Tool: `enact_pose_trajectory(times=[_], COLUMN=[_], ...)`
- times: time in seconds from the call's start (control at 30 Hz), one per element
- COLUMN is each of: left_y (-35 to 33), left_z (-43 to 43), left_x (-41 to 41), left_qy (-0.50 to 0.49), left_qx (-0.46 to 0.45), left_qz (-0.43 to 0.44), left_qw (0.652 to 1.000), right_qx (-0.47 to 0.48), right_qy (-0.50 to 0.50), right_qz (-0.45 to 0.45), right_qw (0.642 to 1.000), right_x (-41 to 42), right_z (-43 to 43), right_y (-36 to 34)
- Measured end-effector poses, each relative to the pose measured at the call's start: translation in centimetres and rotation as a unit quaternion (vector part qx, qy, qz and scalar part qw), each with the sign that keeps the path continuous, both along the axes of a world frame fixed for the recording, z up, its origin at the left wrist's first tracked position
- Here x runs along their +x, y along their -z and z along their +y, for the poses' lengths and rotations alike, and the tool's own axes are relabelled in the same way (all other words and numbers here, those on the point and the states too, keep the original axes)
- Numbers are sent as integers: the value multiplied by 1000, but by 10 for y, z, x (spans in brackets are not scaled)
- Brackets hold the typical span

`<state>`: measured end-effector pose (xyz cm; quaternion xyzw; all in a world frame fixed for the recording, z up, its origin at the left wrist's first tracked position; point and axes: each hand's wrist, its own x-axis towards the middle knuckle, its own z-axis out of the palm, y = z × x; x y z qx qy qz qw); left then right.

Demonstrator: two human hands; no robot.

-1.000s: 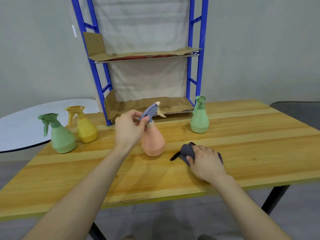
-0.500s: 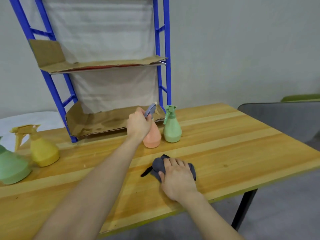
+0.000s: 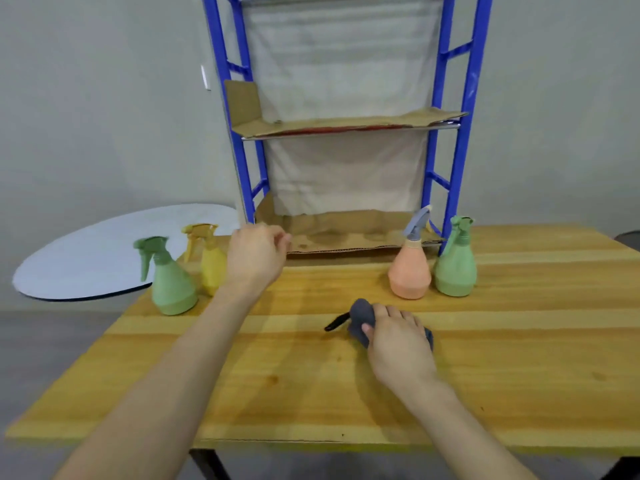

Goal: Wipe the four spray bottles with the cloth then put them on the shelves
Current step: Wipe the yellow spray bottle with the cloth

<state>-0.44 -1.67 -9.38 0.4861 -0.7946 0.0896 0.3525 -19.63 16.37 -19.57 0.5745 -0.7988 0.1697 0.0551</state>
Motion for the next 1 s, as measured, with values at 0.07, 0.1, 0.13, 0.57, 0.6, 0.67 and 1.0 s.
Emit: enact_pose_trajectory(times=[0.07,0.1,0.13,0.57,0.6,0.67,1.0], left_y=[-3,-4,-5,-17,-19,-22,-25], left_z=[-18,-28,-40,-86,-80,-64,39], left_x=[27,40,51,85,84,79,44], left_qy=[-62,-107,-153,-215,-205,-166,35], left_qx=[-46,-56,-55,169,166,169,192], left_qz=[-15,-19,-27,-25,-34,-34,-85], left_qw=[997,993,986,962,964,971,977], right_qx=[5,29,63,109,108,109,38], right_qy=[-52,-78,-100,-125,-124,-126,-122], right_qz=[-2,-4,-4,-11,-11,-11,-59], right_qw=[999,997,993,986,986,986,990], right_x=[37,55,70,82,82,81,69], right_z=[-31,-44,-55,-74,-76,-80,-38], right_y=[-3,-2,3,21,21,20,26])
